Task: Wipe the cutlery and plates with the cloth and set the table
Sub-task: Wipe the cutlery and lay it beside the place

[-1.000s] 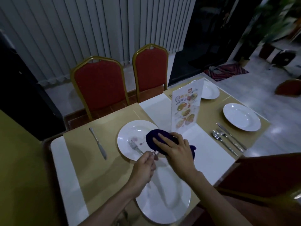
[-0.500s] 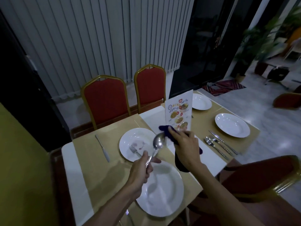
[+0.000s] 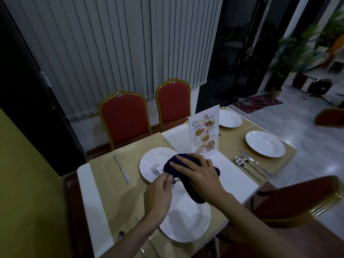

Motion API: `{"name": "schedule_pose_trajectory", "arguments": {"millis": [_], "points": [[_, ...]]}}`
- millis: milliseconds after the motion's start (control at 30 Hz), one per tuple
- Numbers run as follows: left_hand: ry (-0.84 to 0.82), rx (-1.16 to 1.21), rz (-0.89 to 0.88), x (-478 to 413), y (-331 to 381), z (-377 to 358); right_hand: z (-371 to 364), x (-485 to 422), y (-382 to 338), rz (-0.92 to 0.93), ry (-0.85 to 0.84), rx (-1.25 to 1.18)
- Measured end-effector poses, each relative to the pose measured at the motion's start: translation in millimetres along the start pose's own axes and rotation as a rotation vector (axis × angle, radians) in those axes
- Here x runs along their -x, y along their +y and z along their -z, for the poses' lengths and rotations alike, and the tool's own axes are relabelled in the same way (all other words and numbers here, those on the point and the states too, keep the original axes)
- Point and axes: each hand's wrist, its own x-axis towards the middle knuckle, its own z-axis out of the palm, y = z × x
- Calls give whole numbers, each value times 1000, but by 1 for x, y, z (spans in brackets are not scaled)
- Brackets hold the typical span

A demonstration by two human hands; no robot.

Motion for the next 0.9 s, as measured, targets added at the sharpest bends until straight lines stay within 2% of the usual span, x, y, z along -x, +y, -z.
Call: {"name": "schedule_pose_trajectory", "arguments": {"millis": [67,100,200,233,300,433,533,567,633,700,767,833,900], "points": [[5,-28,-9,-1,2,0,6,-6,-1,-152,20,-73],[16,-27,0,-2,3,1,6,-7,-3,-169,34,-74],[3,46,47,1,4,8,6,-6,-4,-32,-16,-12],[-20,79,72,3,3,9,7,-8,2,-76,-32,-37],[-91,169,128,5,1,10,12,-16,13,-251,-21,-223],[-291,488,222,-11,-3,9,28,-37,13,-535,11,-922],[-351,692,345,-24,-1,7,33,-48,4,-806,-194,-1421],[-375,730,391,-28,0,6,32,-50,2,-837,-271,-1503],[-437,750,459,-34,-1,6,26,-51,-2,-782,-339,-1538],[-463,737,492,-36,-5,6,18,-51,-6,-755,-284,-1506],[-362,758,456,-38,-7,7,11,-52,-8,-797,-199,-1431],[-114,785,381,-45,-7,9,3,-51,-10,-819,-175,-1351],[47,758,288,-56,-5,14,-3,-51,-14,-790,-203,-1254]]}}
